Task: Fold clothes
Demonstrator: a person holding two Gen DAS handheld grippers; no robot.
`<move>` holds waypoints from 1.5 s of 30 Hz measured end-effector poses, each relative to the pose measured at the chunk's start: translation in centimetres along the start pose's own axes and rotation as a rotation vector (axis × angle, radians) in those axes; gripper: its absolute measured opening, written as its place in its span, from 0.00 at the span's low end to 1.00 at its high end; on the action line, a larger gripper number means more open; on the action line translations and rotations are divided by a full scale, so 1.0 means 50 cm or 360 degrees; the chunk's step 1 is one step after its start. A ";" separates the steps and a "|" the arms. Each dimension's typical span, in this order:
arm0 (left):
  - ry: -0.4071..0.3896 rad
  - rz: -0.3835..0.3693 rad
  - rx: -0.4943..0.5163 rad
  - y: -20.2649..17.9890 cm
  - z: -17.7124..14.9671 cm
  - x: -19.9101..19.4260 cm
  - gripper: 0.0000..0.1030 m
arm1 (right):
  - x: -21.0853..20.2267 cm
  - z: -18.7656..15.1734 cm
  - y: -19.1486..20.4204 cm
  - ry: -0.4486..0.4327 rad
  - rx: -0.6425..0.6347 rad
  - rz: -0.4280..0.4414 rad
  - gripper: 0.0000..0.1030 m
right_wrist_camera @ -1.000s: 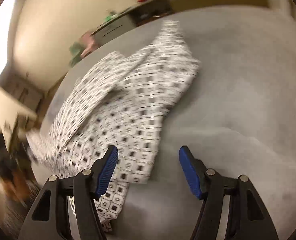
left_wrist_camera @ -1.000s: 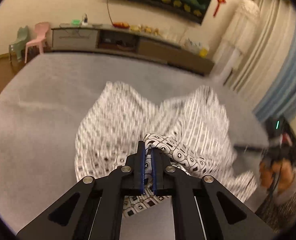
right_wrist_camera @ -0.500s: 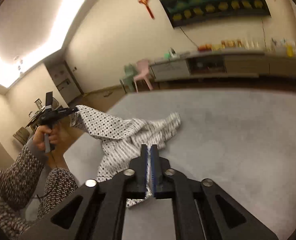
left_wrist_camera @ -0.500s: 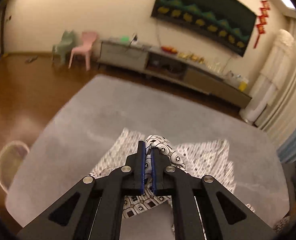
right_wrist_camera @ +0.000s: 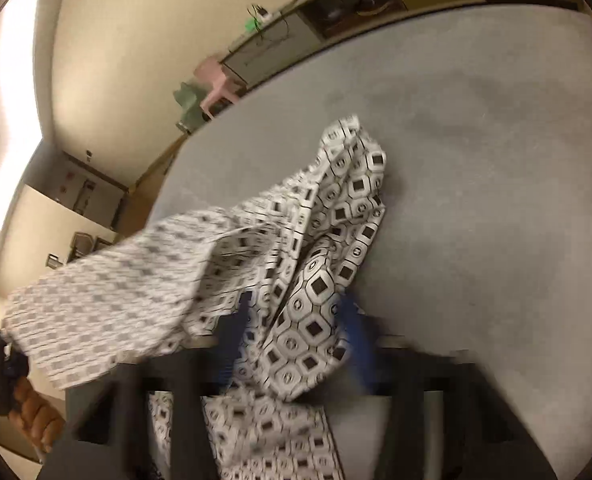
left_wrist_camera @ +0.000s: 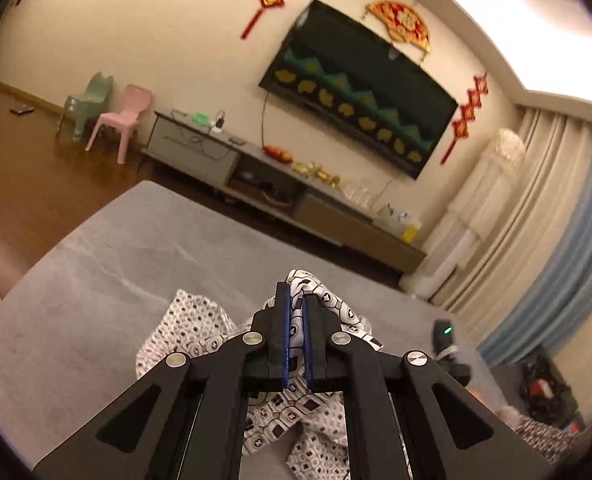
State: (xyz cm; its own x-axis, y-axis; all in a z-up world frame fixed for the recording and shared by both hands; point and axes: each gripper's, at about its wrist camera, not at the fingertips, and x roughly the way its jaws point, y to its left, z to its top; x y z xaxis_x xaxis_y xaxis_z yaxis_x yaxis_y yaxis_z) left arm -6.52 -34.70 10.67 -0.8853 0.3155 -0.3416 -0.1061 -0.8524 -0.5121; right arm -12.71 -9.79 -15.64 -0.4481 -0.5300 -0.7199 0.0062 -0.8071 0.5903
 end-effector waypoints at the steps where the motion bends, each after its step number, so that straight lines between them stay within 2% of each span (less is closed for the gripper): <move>1: -0.0024 0.0007 -0.0042 0.025 0.004 -0.010 0.05 | 0.009 0.002 0.000 0.0021 -0.0005 -0.0018 0.05; 2: -0.0046 0.0015 -0.0083 0.050 0.008 -0.020 0.05 | 0.012 0.005 0.001 0.0027 -0.0016 -0.0038 0.04; 4: -0.0045 0.0064 -0.0141 0.099 0.011 -0.031 0.05 | -0.044 0.023 0.018 -0.0092 -0.0104 -0.0087 0.03; 6: -0.0015 0.0068 -0.0162 0.131 0.007 -0.036 0.05 | -0.147 0.051 0.052 -0.0295 -0.0249 -0.0172 0.03; 9: 0.0041 0.0021 -0.0097 0.123 -0.009 -0.029 0.05 | -0.329 0.072 0.143 -0.0684 -0.0651 -0.0498 0.03; 11: 0.0094 0.0009 -0.0029 0.100 -0.018 -0.010 0.04 | -0.390 0.069 0.197 -0.0821 -0.0919 -0.0796 0.03; 13: 0.0199 0.0016 0.0041 0.075 -0.035 0.024 0.04 | -0.398 0.078 0.199 -0.0761 -0.1082 -0.1103 0.04; 14: 0.0257 -0.0005 0.0073 0.060 -0.048 0.038 0.04 | -0.389 0.087 0.174 -0.0672 -0.1079 -0.1201 0.04; 15: 0.0316 -0.0025 0.0107 0.044 -0.061 0.052 0.04 | -0.376 0.095 0.135 -0.0573 -0.1010 -0.1226 0.04; 18: 0.0430 -0.0027 0.0343 -0.035 -0.105 0.072 0.05 | -0.368 0.085 -0.016 -0.0278 -0.0623 -0.1035 0.13; 19: 0.0441 -0.0025 0.0414 -0.062 -0.115 0.075 0.07 | -0.379 0.063 -0.061 -0.0282 -0.0510 -0.0969 0.24; 20: 0.0450 -0.0020 0.0488 -0.093 -0.125 0.080 0.19 | -0.385 0.038 -0.094 -0.0318 -0.0414 -0.0905 0.45; 21: 0.0461 -0.0021 0.0543 -0.122 -0.131 0.085 0.32 | -0.393 0.010 -0.122 -0.0353 -0.0325 -0.0842 0.54; 22: 0.0459 -0.0024 0.0583 -0.149 -0.136 0.089 0.55 | -0.400 -0.019 -0.148 -0.0384 -0.0240 -0.0779 0.61; 23: 0.0448 -0.0024 0.0623 -0.176 -0.140 0.094 0.67 | -0.401 -0.045 -0.166 -0.0395 -0.0177 -0.0710 0.61; 25: 0.0457 -0.0078 0.0710 -0.236 -0.155 0.116 0.68 | -0.392 -0.091 -0.188 -0.0383 -0.0097 -0.0575 0.61; 27: 0.0554 -0.0165 0.0787 -0.304 -0.187 0.160 0.69 | -0.371 -0.122 -0.193 -0.0366 -0.0093 -0.0502 0.62; 29: 0.0664 -0.0222 0.0892 -0.366 -0.238 0.210 0.71 | -0.333 -0.133 -0.185 -0.0344 -0.0127 -0.0486 0.62; 31: 0.0759 -0.0164 0.1073 -0.432 -0.312 0.280 0.71 | -0.306 -0.143 -0.182 -0.0337 -0.0149 -0.0480 0.62; 33: 0.0757 -0.0012 0.1325 -0.479 -0.377 0.343 0.71 | -0.314 -0.151 -0.194 -0.0346 -0.0123 -0.0438 0.64; 34: 0.0722 0.0065 0.1416 -0.489 -0.398 0.367 0.68 | -0.320 -0.157 -0.200 -0.0346 -0.0108 -0.0421 0.65; 35: 0.0727 0.0138 0.1476 -0.491 -0.414 0.399 0.41 | -0.310 -0.155 -0.203 -0.0342 -0.0092 -0.0414 0.65; 36: 0.0734 0.0209 0.1530 -0.492 -0.428 0.430 0.19 | -0.307 -0.158 -0.213 -0.0334 -0.0076 -0.0413 0.65; 37: 0.0770 0.0244 0.1538 -0.486 -0.430 0.453 0.10 | -0.305 -0.160 -0.223 -0.0327 -0.0059 -0.0411 0.65; 39: 0.0756 0.0279 0.1498 -0.475 -0.414 0.469 0.06 | -0.318 -0.156 -0.247 -0.0313 -0.0007 -0.0395 0.65; 41: 0.0701 0.0235 0.1379 -0.477 -0.368 0.440 0.04 | -0.325 -0.148 -0.265 -0.0329 0.0055 -0.0348 0.65; 45: 0.0494 -0.0135 0.0989 -0.482 -0.255 0.253 0.03 | -0.347 -0.137 -0.266 -0.0382 0.0111 -0.0208 0.65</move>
State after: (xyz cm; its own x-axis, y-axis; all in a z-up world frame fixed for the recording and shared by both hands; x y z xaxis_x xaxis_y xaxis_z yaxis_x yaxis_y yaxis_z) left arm -9.37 -4.85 8.66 -0.7020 0.4169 -0.5774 -0.4904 -0.8709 -0.0326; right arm 1.13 8.36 -13.49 -0.6400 -0.3389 -0.6896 -0.1237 -0.8403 0.5278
